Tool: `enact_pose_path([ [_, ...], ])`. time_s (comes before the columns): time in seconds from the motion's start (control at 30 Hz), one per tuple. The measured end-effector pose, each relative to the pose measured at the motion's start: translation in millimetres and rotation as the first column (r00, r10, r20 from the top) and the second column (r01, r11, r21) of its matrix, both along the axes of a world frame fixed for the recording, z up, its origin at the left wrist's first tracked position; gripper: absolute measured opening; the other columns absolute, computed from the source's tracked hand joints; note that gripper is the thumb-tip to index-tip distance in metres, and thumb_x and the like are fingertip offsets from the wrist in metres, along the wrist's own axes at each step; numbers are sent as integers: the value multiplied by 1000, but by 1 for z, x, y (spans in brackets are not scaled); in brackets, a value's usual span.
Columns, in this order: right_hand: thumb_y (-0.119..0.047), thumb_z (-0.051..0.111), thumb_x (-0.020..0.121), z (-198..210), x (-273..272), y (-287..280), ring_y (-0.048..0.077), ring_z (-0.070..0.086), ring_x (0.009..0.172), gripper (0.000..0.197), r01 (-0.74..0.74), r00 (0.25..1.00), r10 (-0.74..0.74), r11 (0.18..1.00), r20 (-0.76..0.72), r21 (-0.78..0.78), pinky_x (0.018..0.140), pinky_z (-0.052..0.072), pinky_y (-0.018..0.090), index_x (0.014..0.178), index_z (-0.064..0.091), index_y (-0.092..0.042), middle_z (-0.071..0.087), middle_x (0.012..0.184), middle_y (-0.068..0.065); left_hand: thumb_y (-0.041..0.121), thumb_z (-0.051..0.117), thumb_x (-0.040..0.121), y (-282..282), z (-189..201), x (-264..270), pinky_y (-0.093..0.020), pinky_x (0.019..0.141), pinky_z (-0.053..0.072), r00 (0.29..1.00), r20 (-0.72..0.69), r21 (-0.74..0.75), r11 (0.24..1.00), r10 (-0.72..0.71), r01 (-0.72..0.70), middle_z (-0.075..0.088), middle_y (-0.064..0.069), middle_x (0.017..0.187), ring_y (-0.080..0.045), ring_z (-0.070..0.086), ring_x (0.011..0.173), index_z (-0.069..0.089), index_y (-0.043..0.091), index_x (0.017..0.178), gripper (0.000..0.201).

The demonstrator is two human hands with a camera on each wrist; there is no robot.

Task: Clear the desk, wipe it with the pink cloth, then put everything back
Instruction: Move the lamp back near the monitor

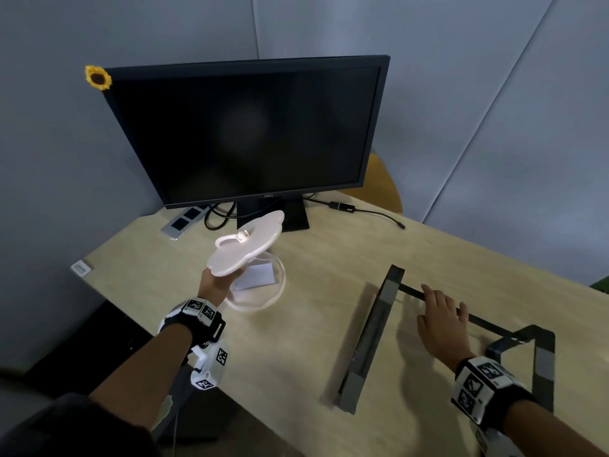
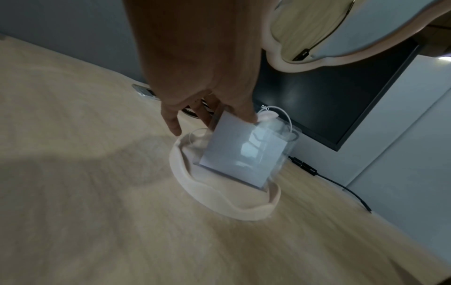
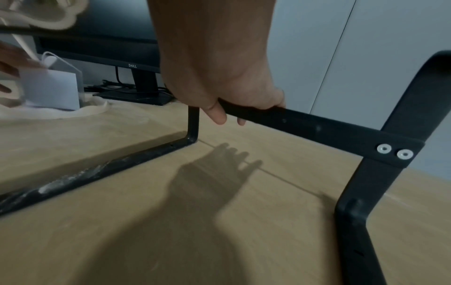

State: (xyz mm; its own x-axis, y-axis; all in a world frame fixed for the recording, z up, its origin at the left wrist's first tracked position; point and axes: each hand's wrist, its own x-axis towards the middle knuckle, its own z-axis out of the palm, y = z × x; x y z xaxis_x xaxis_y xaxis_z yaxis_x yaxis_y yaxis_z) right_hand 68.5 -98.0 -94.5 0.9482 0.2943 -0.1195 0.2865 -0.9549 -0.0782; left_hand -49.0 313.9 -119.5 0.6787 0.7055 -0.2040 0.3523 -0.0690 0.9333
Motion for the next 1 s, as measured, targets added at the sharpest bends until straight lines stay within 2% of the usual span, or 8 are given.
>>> enact_pose_path([
  [0.13,-12,43,90,30,4,16,27,39,130,56,63,998,-61,993,-23,104,114,16,55,144,25,-11,41,140,9,18,80,70,-3,3,-12,-39,73,52,1000,-11,91,996,2,-1,65,-21,102,-37,64,91,61,-2,110,49],
  [0.3,-8,45,88,86,6,84,25,38,132,56,-231,960,146,896,241,378,115,10,54,142,33,-12,43,141,9,9,72,80,-17,35,-18,-23,75,47,983,162,147,987,-81,58,64,-3,102,-15,60,91,55,10,119,42],
  [0.47,-18,57,89,128,-14,166,13,29,140,57,-700,710,601,657,367,280,117,2,50,140,36,-32,39,146,-10,2,48,92,-6,48,-19,-19,77,44,981,162,337,940,-105,45,65,-8,101,-17,57,91,61,12,114,27],
  [0.57,-26,58,87,140,-23,203,13,28,141,48,-797,603,714,554,356,240,117,-6,49,133,46,-33,45,143,-12,1,50,91,4,49,-15,-19,72,46,984,129,354,933,-122,69,67,-6,93,-16,58,84,66,15,104,25],
  [0.77,-24,58,89,142,-23,236,10,57,105,14,-798,602,703,513,379,317,117,-5,47,101,65,-26,67,99,-11,-2,52,83,12,56,-17,-3,59,40,977,136,410,907,-162,94,65,-6,78,-13,55,73,67,15,99,28],
  [0.87,-23,56,91,147,-22,246,13,57,97,12,-779,627,677,547,385,306,112,-2,50,99,64,-25,66,91,-8,5,43,69,5,71,-19,-1,63,40,958,193,406,906,-211,118,64,5,75,13,57,72,64,14,99,38],
  [0.93,-22,54,92,154,-21,254,14,56,95,13,-760,650,669,567,361,318,110,2,55,99,65,-24,66,90,-6,6,38,65,4,72,-18,-9,64,43,960,224,367,927,-171,79,58,10,72,18,55,67,60,12,99,41],
  [1.0,-21,54,92,158,-20,264,13,53,91,11,-747,664,669,568,334,346,108,5,59,96,64,-23,65,88,-6,8,41,65,10,66,-16,-28,68,42,970,226,328,944,-92,13,57,-3,74,-5,53,71,63,1,92,36],
])
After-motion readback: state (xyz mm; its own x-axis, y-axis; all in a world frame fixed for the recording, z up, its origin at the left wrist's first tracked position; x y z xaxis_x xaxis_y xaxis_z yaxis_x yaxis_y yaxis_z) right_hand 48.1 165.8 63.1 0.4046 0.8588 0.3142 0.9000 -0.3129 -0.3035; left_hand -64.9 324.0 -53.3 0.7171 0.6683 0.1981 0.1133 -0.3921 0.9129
